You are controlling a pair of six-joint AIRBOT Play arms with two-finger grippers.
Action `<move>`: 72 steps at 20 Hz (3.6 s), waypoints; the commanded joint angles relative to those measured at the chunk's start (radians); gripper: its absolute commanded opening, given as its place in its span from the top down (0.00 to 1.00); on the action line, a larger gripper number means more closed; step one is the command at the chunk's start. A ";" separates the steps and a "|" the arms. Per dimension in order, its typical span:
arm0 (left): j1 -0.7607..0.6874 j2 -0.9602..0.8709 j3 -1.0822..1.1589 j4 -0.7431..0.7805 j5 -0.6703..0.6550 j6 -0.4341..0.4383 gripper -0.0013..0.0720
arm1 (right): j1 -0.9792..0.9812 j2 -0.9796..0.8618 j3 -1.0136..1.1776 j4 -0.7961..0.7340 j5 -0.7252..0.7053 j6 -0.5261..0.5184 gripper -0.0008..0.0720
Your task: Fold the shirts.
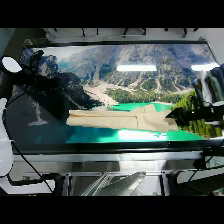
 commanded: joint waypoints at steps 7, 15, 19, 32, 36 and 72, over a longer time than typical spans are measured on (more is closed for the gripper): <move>-0.240 -0.092 0.000 -0.004 0.011 -0.002 0.96 | 0.084 0.155 -0.016 0.029 -0.029 0.061 0.96; -0.652 -0.286 0.005 -0.008 0.354 -0.129 0.96 | 0.261 0.632 -0.016 0.028 -0.106 0.257 0.96; -0.740 -0.467 0.181 -0.011 0.380 -0.232 0.96 | 0.354 0.677 -0.012 0.030 -0.029 0.312 0.96; -0.752 -0.643 0.412 -0.069 0.241 -0.230 0.96 | 0.382 0.603 0.191 0.110 -0.026 0.325 0.96; -0.684 -0.511 0.406 0.035 0.049 -0.138 0.96 | 0.454 0.531 0.192 0.118 -0.056 0.325 0.96; 0.008 0.342 -0.372 0.174 0.093 0.026 0.96 | 1.075 -0.108 0.309 0.937 -0.428 -0.087 0.09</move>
